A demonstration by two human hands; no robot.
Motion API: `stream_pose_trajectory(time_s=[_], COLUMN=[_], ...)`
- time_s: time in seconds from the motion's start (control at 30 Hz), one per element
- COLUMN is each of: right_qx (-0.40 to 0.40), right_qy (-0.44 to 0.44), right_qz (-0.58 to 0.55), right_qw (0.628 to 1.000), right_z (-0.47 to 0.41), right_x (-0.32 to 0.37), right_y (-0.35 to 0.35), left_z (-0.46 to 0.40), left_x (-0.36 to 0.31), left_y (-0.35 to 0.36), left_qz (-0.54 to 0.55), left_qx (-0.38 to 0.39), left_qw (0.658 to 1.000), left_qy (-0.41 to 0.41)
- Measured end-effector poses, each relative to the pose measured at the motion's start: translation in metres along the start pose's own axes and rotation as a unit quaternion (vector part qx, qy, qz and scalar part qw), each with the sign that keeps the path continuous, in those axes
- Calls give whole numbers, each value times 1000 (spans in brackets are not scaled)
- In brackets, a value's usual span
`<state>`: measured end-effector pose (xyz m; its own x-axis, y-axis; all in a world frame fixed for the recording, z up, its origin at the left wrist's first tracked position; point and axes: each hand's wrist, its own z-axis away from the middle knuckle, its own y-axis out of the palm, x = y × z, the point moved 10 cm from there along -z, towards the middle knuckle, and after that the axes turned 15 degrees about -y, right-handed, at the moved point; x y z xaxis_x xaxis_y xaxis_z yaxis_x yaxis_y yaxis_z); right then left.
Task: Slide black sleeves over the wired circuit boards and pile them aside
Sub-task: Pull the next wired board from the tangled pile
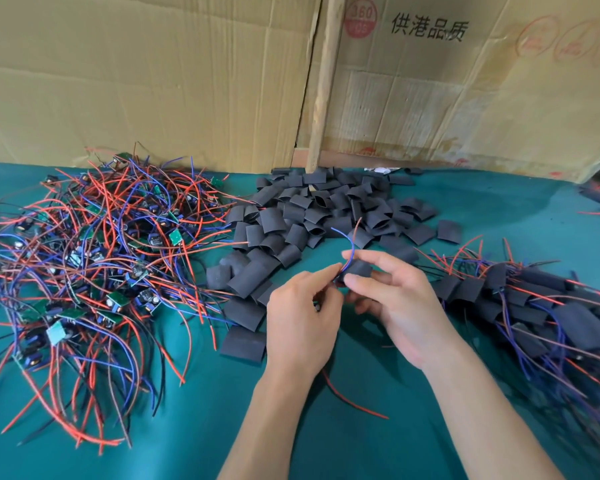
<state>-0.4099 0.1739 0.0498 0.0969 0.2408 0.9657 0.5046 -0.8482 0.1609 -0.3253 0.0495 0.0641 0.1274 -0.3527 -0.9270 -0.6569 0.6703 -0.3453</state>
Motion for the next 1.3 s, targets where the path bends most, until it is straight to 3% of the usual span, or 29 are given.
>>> stream_pose_trajectory(time_s=[0.27, 0.6, 0.93, 1.3], right_qx=[-15, -109, -227, -196], right_qy=[-17, -3, -20, -20], right_qz=[60, -92, -134, -200], right_qw=[998, 990, 964, 960], right_z=[-3, -5, -1, -4], right_x=[2, 0, 1, 5], right_y=[-12, -32, -55, -48], left_z=[2, 2, 4, 3], left_x=[-3, 2, 4, 9], left_y=[-1, 10, 21, 24], left_qz=[-13, -21, -21, -3], left_qx=[-23, 37, 77, 97], left_qw=[999, 999, 997, 995], left_qy=[19, -12, 6, -2])
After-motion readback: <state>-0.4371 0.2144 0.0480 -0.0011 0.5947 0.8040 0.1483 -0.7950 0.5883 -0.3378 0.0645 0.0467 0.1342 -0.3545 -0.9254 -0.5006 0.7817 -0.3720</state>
